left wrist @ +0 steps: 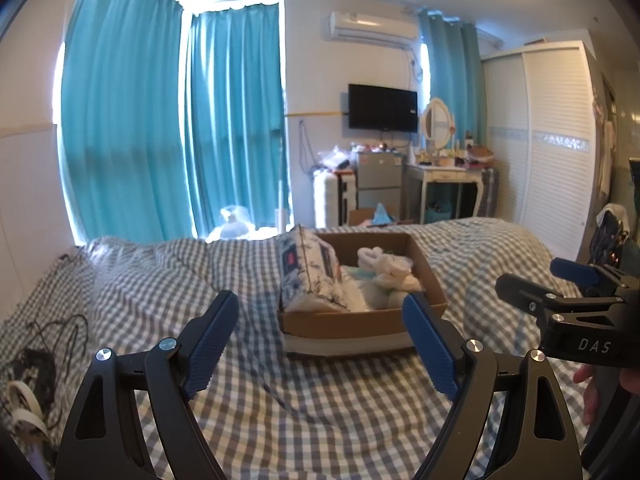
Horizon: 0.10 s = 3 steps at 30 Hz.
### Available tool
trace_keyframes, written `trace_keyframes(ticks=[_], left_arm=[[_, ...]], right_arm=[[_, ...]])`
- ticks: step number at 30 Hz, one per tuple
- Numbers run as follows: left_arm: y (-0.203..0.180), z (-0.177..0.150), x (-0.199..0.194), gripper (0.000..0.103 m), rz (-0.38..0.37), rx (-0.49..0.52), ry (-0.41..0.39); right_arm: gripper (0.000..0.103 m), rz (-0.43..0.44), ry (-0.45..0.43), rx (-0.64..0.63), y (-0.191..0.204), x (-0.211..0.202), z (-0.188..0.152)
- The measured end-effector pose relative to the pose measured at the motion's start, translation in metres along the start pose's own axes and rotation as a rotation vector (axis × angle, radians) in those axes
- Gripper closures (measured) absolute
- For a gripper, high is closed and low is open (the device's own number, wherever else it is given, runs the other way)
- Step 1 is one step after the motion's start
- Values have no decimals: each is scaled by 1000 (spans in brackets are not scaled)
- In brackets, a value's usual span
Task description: Organize soft objects
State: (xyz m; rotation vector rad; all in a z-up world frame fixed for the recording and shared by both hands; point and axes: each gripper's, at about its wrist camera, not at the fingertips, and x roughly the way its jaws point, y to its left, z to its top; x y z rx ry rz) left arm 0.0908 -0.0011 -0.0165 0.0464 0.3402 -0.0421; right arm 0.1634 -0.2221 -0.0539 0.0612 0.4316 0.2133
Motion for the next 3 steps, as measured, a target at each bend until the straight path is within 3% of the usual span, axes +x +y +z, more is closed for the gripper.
trace_keyframes(ticks=[3], left_arm=[[0,0,1,17,7,0,5]], right_arm=[[0,1,3,1,-1,0,-1]])
